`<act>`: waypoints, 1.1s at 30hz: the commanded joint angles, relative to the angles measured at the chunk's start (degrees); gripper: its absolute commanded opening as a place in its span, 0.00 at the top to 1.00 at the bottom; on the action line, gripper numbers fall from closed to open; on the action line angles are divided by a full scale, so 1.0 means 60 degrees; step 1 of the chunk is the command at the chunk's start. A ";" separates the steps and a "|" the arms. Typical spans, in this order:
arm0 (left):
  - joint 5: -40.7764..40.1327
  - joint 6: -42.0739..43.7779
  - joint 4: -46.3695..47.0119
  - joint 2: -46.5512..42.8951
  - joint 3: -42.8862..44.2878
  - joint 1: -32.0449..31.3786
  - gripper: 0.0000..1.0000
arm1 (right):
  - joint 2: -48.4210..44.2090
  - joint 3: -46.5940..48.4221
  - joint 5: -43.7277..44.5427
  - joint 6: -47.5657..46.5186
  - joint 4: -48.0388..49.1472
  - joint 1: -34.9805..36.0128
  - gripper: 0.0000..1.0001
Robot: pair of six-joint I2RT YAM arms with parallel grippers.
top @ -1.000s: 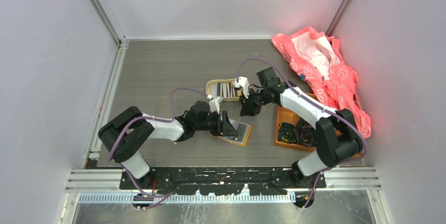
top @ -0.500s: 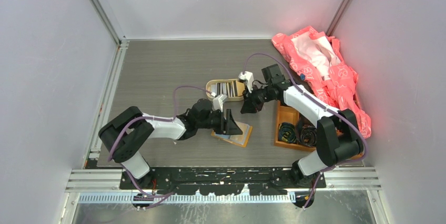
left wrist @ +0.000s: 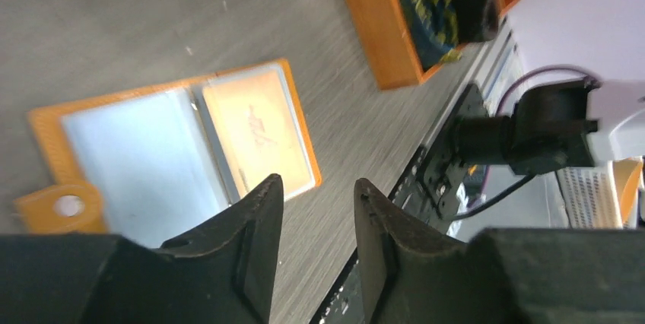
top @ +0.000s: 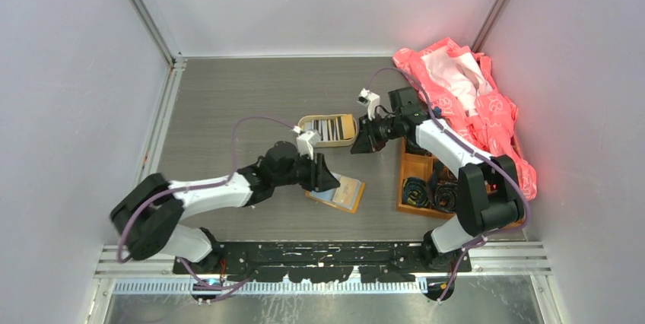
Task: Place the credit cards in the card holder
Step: Turn over the card slot in the card holder, then pick up the credit card from the storage box.
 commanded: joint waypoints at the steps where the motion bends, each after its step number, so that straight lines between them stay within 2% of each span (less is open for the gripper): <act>1: -0.1500 0.1762 -0.1502 -0.1989 0.0109 0.0590 0.50 | -0.0438 0.0489 0.0677 0.0951 0.0690 -0.0393 0.81; 3: -0.1482 0.1925 -0.1831 -0.2490 0.0125 0.1171 0.40 | -0.0693 0.0542 0.1340 0.0556 0.0730 -0.0406 0.74; 4: -0.1307 0.1896 -0.1890 -0.2630 0.0145 0.1505 0.37 | -0.0794 0.0637 0.1612 0.0339 0.0733 -0.0402 0.65; 7: -0.0523 0.1634 -0.1703 -0.2708 0.0253 0.2484 0.34 | -0.0741 0.0932 0.1794 0.0159 0.1096 -0.0441 0.26; 8: -0.0252 0.1524 -0.1616 -0.2632 0.0340 0.2676 0.34 | -0.0485 0.1111 0.1462 0.0348 0.1174 -0.0475 0.20; 9: 0.0016 0.1455 -0.1502 -0.2518 0.0437 0.2827 0.34 | -0.0138 0.1422 0.0857 0.0608 0.1118 -0.0504 0.19; 11: 0.0413 0.1303 -0.1415 -0.2195 0.0679 0.3021 0.35 | 0.0707 0.2362 0.0635 0.1257 0.0782 -0.0479 0.27; 16: 0.0811 0.1186 -0.1841 -0.1576 0.1204 0.3488 0.39 | 0.2010 0.3479 0.1959 0.2453 0.0703 -0.0419 0.37; 22: 0.0693 0.1448 -0.2287 -0.1217 0.1135 0.4000 0.39 | 0.3199 0.3912 0.2171 0.3047 0.0604 -0.0411 0.46; 33: 0.1449 0.0794 -0.1352 -0.0307 0.0776 0.4116 0.42 | 0.4129 0.4482 0.2543 0.3090 0.0163 -0.0402 0.51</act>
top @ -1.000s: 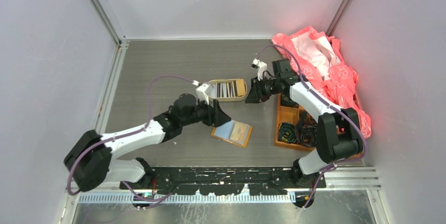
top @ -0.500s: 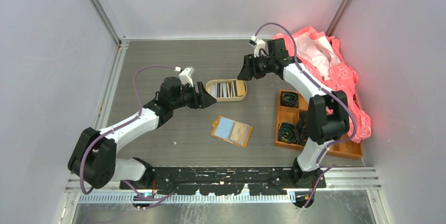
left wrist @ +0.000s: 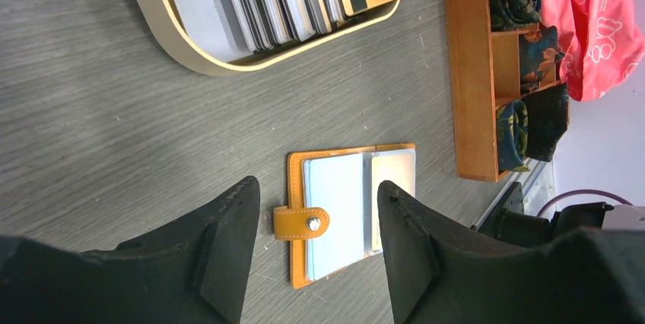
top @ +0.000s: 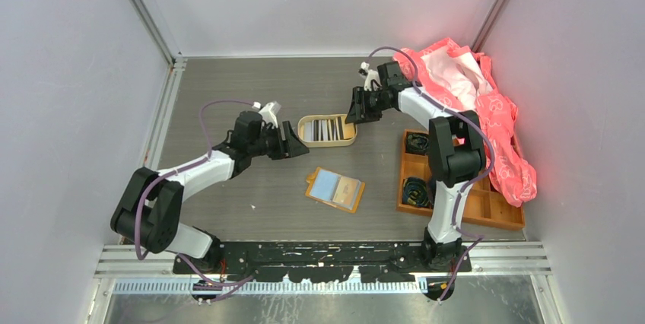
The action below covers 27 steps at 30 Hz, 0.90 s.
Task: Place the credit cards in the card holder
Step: Pick up the credit card from the storage box.
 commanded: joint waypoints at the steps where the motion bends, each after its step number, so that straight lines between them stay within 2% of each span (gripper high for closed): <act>1: 0.0478 -0.0196 0.0686 0.0009 -0.0091 0.0078 0.42 | -0.0070 0.0534 0.0295 0.0131 -0.0035 0.0053 0.51; 19: 0.0496 -0.0273 0.0823 0.0040 -0.0281 0.0111 0.42 | 0.0628 0.0843 0.0402 0.0727 -0.0362 0.0300 0.51; 27: 0.0580 -0.0356 0.0845 0.0084 -0.0280 0.0115 0.42 | 0.0975 0.1231 0.0493 0.0726 -0.0621 0.0459 0.48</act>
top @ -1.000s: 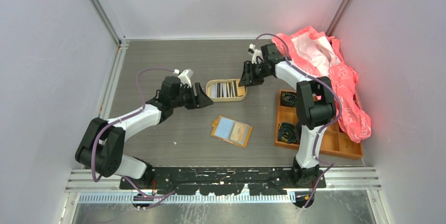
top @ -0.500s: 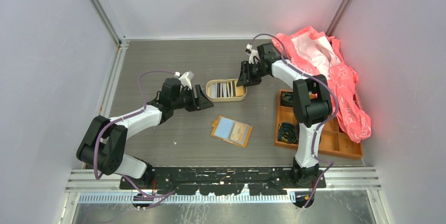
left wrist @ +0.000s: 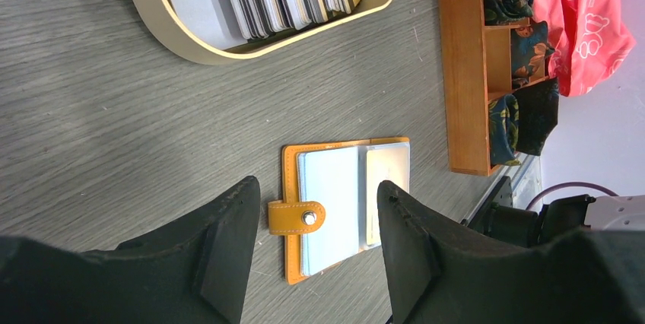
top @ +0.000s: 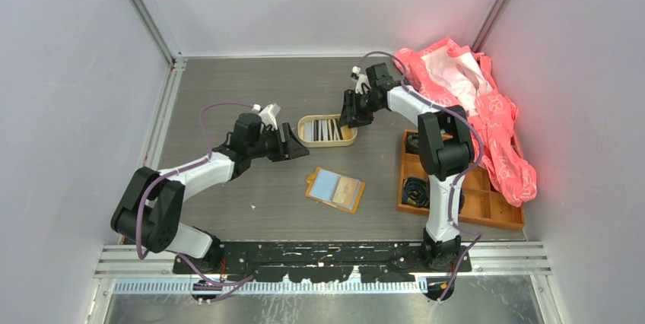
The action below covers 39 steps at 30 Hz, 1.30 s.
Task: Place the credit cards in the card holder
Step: Pick up the credit card from the storage box.
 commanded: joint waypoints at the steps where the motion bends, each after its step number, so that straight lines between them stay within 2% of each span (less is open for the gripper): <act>1: 0.0256 -0.0091 0.0517 -0.0028 -0.0008 0.0061 0.42 | 0.0084 0.0522 0.0194 -0.0092 -0.0258 0.0126 0.48; 4: 0.0245 -0.0098 0.0517 -0.0040 -0.0008 0.0060 0.42 | 0.0045 0.0660 0.0498 -0.0489 -0.0490 0.0332 0.45; 9: 0.0329 -0.0150 0.0547 -0.0033 -0.0007 0.0071 0.42 | 0.0092 0.1081 0.1760 -0.1330 -0.1046 0.1045 0.33; 13: 0.0333 -0.0178 0.0547 -0.0178 -0.0129 0.0061 0.42 | 0.0254 0.1234 0.2745 -0.1772 -0.1258 0.1291 0.32; 18: 0.0374 -0.0192 0.0560 -0.0269 -0.0240 0.0067 0.42 | 0.0592 0.1417 0.3080 -0.1897 -0.1458 0.1308 0.33; 23: 0.0420 -0.0223 0.0555 -0.0358 -0.0292 0.0062 0.42 | 0.0698 0.1467 0.2878 -0.1906 -0.1615 0.1316 0.39; 29: 0.0405 -0.0208 0.0489 -0.0505 -0.0370 0.0062 0.42 | 0.0202 0.1340 0.2682 -0.1892 -0.1594 0.1279 0.52; 39: 0.0431 -0.0259 0.0455 -0.0569 -0.0345 0.0061 0.42 | -0.0471 0.0921 0.1928 -0.1745 -0.1491 0.0795 0.67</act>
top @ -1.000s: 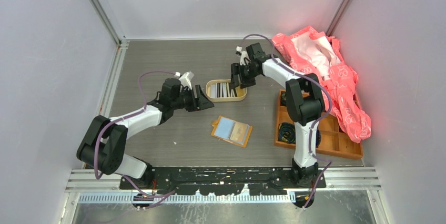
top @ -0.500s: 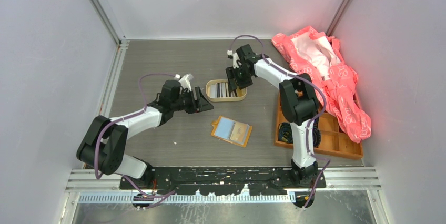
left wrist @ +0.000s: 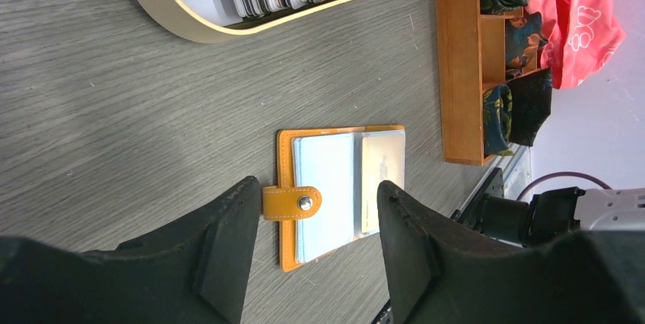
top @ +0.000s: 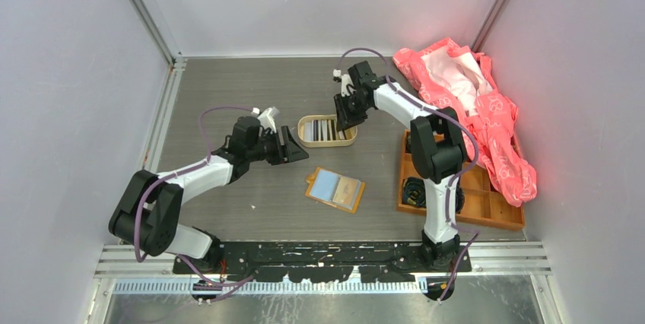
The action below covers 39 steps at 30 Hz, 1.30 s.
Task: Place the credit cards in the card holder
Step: Pick up the credit card from the storage box.
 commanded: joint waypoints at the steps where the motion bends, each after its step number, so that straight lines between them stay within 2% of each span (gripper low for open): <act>1: 0.0262 -0.0054 0.0344 -0.0360 -0.0010 0.0055 0.42 | -0.0712 -0.0249 -0.0149 -0.0033 0.0108 -0.0384 0.68; 4: 0.0262 -0.0056 0.0329 -0.0411 -0.0026 0.0050 0.42 | -0.0849 -0.0390 -0.0392 0.0015 0.0149 -0.0522 0.72; 14: 0.0308 -0.0098 0.0309 -0.0512 -0.0134 0.0051 0.42 | -0.0893 -0.0613 -0.1626 0.0394 0.0207 -0.1286 0.74; 28: 0.0347 -0.0173 0.0342 -0.0516 -0.0204 0.0044 0.42 | 0.0021 -0.0130 -0.2473 0.0779 0.0093 -0.1373 0.66; 39: 0.0436 -0.0253 0.0446 -0.0390 -0.0198 0.0049 0.42 | 0.0741 0.0628 -0.1377 0.0568 -0.0308 -0.0878 0.61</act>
